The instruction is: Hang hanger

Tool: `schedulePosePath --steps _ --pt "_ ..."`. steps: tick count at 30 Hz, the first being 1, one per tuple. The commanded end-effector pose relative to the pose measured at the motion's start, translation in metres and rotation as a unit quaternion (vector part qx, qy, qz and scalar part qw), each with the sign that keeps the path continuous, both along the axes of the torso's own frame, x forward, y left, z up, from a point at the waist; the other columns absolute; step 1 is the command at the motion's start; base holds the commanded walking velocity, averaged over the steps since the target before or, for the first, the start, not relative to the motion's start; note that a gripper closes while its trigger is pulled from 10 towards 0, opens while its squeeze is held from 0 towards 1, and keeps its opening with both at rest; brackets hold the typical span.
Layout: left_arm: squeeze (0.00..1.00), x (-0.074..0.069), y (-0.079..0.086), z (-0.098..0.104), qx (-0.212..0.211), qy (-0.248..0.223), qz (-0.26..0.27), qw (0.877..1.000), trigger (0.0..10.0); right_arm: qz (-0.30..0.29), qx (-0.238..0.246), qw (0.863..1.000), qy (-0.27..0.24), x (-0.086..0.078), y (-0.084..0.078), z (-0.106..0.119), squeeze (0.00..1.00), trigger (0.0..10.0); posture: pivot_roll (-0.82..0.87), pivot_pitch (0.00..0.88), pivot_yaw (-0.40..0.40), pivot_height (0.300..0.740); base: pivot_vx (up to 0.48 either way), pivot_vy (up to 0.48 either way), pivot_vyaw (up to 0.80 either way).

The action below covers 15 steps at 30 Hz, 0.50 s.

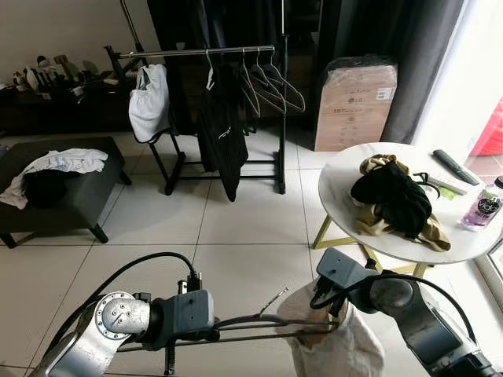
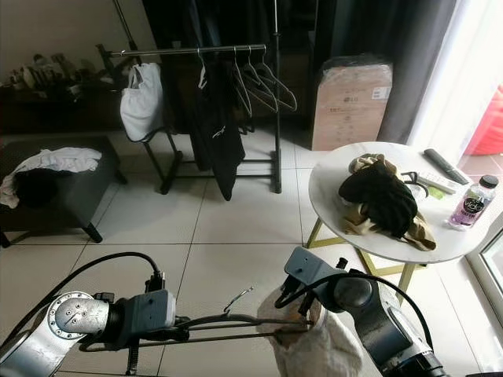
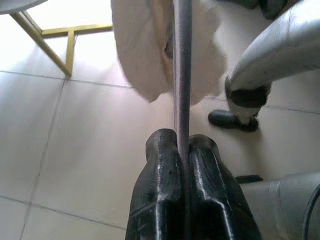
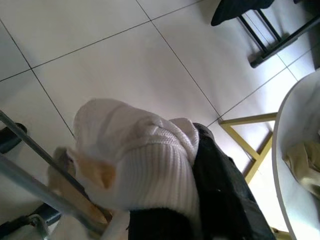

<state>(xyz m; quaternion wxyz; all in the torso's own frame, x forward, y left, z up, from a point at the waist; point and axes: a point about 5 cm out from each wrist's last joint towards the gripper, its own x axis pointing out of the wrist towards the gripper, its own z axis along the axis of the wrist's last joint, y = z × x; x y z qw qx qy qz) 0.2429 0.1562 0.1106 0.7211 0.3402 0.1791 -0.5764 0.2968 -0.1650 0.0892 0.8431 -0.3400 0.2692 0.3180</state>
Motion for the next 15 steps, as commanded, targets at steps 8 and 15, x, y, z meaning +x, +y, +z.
schedulePosePath --steps 8,15 --pt "0.00 -0.024 -0.006 0.005 -0.068 0.122 -0.037 0.990 10.0 0.041 0.031 0.999 -0.007 0.000 0.017 0.007 0.00 10.0 -0.06 0.052 0.075 0.740 0.000 0.000 0.00" --pt "0.00 -0.007 -0.009 0.011 -0.095 0.055 0.003 0.994 10.0 0.039 0.031 0.999 -0.007 0.002 0.018 0.008 0.00 10.0 -0.06 0.056 0.076 0.740 0.000 0.000 0.00"
